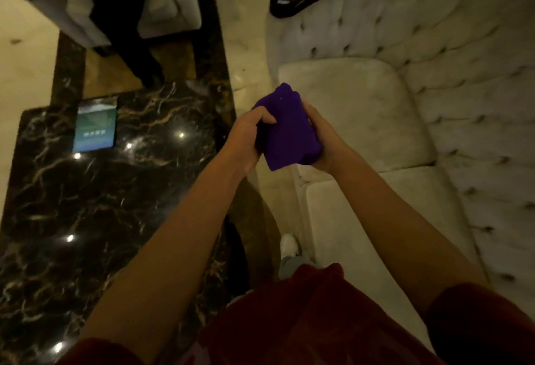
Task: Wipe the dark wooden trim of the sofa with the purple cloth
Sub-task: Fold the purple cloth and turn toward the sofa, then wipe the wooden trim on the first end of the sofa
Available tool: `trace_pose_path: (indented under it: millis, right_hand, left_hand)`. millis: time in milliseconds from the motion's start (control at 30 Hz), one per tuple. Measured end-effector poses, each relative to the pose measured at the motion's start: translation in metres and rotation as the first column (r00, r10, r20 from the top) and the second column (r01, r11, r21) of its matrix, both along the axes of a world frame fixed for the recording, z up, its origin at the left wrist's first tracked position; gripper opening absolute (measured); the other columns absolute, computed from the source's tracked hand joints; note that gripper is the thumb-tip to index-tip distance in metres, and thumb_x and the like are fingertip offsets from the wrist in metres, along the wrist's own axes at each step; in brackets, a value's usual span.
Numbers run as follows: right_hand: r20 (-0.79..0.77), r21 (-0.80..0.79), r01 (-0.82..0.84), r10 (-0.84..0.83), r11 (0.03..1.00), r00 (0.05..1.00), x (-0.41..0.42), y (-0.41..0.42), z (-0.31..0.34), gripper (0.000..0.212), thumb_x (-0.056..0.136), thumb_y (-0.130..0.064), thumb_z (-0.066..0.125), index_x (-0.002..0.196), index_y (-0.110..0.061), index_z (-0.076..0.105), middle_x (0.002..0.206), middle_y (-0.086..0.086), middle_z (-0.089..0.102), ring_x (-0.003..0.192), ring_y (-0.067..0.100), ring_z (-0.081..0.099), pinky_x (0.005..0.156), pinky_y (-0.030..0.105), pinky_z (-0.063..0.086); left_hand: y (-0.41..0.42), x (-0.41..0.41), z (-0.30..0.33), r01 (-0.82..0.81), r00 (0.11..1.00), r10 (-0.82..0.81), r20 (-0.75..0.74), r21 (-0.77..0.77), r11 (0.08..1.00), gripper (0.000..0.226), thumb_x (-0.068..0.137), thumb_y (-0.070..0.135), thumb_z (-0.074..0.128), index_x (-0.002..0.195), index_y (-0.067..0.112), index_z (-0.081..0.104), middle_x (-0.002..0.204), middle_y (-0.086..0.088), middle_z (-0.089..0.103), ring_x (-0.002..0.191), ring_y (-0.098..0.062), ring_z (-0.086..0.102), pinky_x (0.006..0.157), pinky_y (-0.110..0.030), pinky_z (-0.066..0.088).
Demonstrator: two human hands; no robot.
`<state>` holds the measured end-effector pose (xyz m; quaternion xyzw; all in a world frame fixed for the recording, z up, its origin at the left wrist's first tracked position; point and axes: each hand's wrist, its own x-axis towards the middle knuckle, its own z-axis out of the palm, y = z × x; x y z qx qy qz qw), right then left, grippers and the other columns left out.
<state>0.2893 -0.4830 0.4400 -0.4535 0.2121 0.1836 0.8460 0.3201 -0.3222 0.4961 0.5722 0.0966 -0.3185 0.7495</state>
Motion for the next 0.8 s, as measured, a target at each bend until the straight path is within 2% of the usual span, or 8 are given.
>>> trace_pose_path:
  millis: [100, 200, 300, 400, 567, 667, 733, 800]
  right_hand:
    - [0.055, 0.027, 0.083, -0.084, 0.996, 0.995, 0.021, -0.031, 0.015, 0.069, 0.082, -0.063, 0.074, 0.136, -0.019, 0.065, 0.134, 0.013, 0.070, 0.119, 0.030, 0.070, 0.092, 0.046, 0.059]
    - [0.098, 0.022, 0.161, -0.162, 0.987, 0.982, 0.038, -0.060, 0.030, 0.066, 0.086, -0.058, 0.074, 0.138, -0.019, 0.062, 0.133, 0.013, 0.070, 0.119, 0.031, 0.070, 0.091, 0.046, 0.059]
    - [0.104, 0.009, 0.275, -0.274, 0.961, 0.956, 0.051, -0.086, 0.044, 0.060, 0.084, -0.056, 0.077, 0.131, -0.021, 0.066, 0.125, 0.011, 0.075, 0.112, 0.031, 0.073, 0.084, 0.044, 0.061]
    - [0.098, -0.009, 0.372, -0.370, 0.928, 0.924, 0.065, -0.107, 0.056, 0.053, 0.085, -0.052, 0.076, 0.127, -0.021, 0.068, 0.120, 0.011, 0.077, 0.108, 0.030, 0.075, 0.084, 0.045, 0.062]
    - [0.072, -0.045, 0.467, -0.464, 0.883, 0.883, 0.102, -0.126, 0.071, 0.062, 0.076, -0.054, 0.083, 0.126, -0.021, 0.067, 0.115, 0.010, 0.079, 0.102, 0.031, 0.077, 0.079, 0.044, 0.063]
    - [0.086, -0.079, 0.523, -0.517, 0.848, 0.852, 0.136, -0.130, 0.079, 0.060, 0.074, -0.053, 0.084, 0.122, -0.020, 0.069, 0.112, 0.009, 0.080, 0.100, 0.029, 0.077, 0.082, 0.045, 0.063]
    - [0.089, -0.092, 0.573, -0.566, 0.815, 0.820, 0.161, -0.131, 0.084, 0.057, 0.074, -0.052, 0.084, 0.119, -0.019, 0.070, 0.111, 0.010, 0.080, 0.101, 0.030, 0.077, 0.086, 0.047, 0.063]
    - [0.081, -0.098, 0.602, -0.596, 0.793, 0.799, 0.187, -0.130, 0.091, 0.054, 0.076, -0.051, 0.083, 0.118, -0.020, 0.071, 0.110, 0.009, 0.080, 0.100, 0.030, 0.077, 0.084, 0.046, 0.064]
  left_hand:
    - [-0.034, 0.034, 0.018, 0.028, 0.994, -0.034, 0.100, 0.061, 0.998, 0.034, 0.074, 0.017, 0.060, 0.108, 0.012, 0.065, 0.112, -0.010, 0.069, 0.109, -0.031, 0.064, 0.100, -0.053, 0.052]
    - [-0.068, 0.061, 0.035, 0.039, 0.983, -0.057, 0.172, 0.109, 0.993, 0.027, 0.077, 0.022, 0.063, 0.103, 0.016, 0.070, 0.107, -0.005, 0.075, 0.108, -0.031, 0.069, 0.089, -0.051, 0.058]
    - [-0.097, 0.086, 0.046, 0.115, 0.942, -0.157, 0.298, 0.152, 0.982, 0.019, 0.082, 0.021, 0.064, 0.099, 0.026, 0.071, 0.093, 0.009, 0.078, 0.091, -0.016, 0.075, 0.071, -0.033, 0.062]
    - [-0.120, 0.114, 0.053, 0.183, 0.879, -0.246, 0.408, 0.188, 0.965, 0.025, 0.084, 0.023, 0.066, 0.106, 0.034, 0.071, 0.102, 0.013, 0.077, 0.094, -0.007, 0.073, 0.075, -0.026, 0.059]
    - [-0.145, 0.171, 0.044, 0.275, 0.860, -0.306, 0.409, 0.133, 0.952, 0.022, 0.088, 0.023, 0.066, 0.106, 0.035, 0.072, 0.104, 0.012, 0.078, 0.096, -0.007, 0.074, 0.076, -0.026, 0.060]
    - [-0.154, 0.212, 0.034, 0.336, 0.862, -0.335, 0.380, 0.066, 0.940, 0.024, 0.087, 0.024, 0.067, 0.109, 0.032, 0.073, 0.107, 0.008, 0.078, 0.099, -0.010, 0.074, 0.075, -0.025, 0.060]
    - [-0.158, 0.240, 0.032, 0.360, 0.856, -0.353, 0.378, 0.054, 0.931, 0.026, 0.087, 0.025, 0.067, 0.112, 0.031, 0.072, 0.106, 0.011, 0.078, 0.098, -0.007, 0.074, 0.073, -0.021, 0.059]
    - [-0.158, 0.271, 0.034, 0.383, 0.835, -0.379, 0.400, 0.072, 0.921, 0.024, 0.089, 0.028, 0.068, 0.113, 0.033, 0.070, 0.105, 0.016, 0.078, 0.099, -0.004, 0.073, 0.074, -0.020, 0.059]
